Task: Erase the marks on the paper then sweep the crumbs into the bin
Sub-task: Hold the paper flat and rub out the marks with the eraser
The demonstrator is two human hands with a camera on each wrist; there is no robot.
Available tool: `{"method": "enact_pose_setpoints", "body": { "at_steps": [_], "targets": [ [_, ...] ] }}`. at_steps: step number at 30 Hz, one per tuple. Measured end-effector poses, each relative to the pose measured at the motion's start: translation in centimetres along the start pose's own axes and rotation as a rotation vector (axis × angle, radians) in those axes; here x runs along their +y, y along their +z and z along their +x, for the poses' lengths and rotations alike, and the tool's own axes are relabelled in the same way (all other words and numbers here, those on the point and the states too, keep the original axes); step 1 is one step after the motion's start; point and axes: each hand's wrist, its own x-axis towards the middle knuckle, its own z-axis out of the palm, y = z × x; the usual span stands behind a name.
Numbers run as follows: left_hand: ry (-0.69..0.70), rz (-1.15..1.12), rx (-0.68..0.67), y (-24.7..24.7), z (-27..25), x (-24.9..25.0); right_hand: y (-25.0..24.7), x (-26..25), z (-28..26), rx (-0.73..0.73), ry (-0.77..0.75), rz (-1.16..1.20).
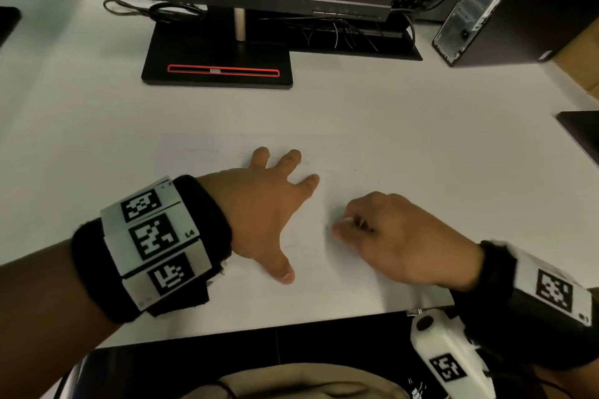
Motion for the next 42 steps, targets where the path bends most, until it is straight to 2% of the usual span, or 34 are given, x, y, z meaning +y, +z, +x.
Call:
{"method": "enact_pose_setpoints", "body": {
  "at_steps": [4, 8, 12, 16, 20, 24, 27, 31, 35, 39, 42],
  "targets": [
    [-0.005, 0.008, -0.004, 0.0, 0.1, 0.0, -1.1, 0.9, 1.0, 0.114, 0.039, 0.032],
    [-0.009, 0.003, -0.01, 0.0, 0.1, 0.1, 0.0, 0.2, 0.2, 0.026, -0.03, -0.03],
    [-0.011, 0.009, -0.005, 0.1, 0.1, 0.1, -1.1, 1.3, 1.0, 0.117, 0.024, 0.007],
    [-0.011, 0.007, -0.004, 0.1, 0.1, 0.1, -0.3, 0.4, 0.6, 0.026, -0.036, -0.041],
    [-0.013, 0.019, 0.001, 0.1, 0.1, 0.1, -1.2, 1.0, 1.6, 0.104, 0.02, 0.028],
    [-0.011, 0.009, 0.0, 0.1, 0.2, 0.1, -0.1, 0.2, 1.2, 0.012, -0.054, -0.022],
    [-0.015, 0.011, -0.003, 0.2, 0.2, 0.1, -1.1, 0.9, 2.0, 0.112, 0.003, 0.015],
    [-0.012, 0.0, -0.002, 0.1, 0.2, 0.1, -0.1, -0.2, 1.3, 0.01, -0.076, -0.054],
    [-0.009, 0.005, 0.002, 0.2, 0.3, 0.0, -1.3, 0.8, 2.2, 0.103, 0.006, 0.0],
    [-0.01, 0.005, 0.0, 0.2, 0.2, 0.0, -0.3, -0.2, 1.4, 0.008, -0.066, -0.049],
    [-0.012, 0.017, -0.001, 0.1, 0.3, 0.1, -1.4, 0.6, 2.4, 0.088, -0.011, -0.013]
  ]
}}
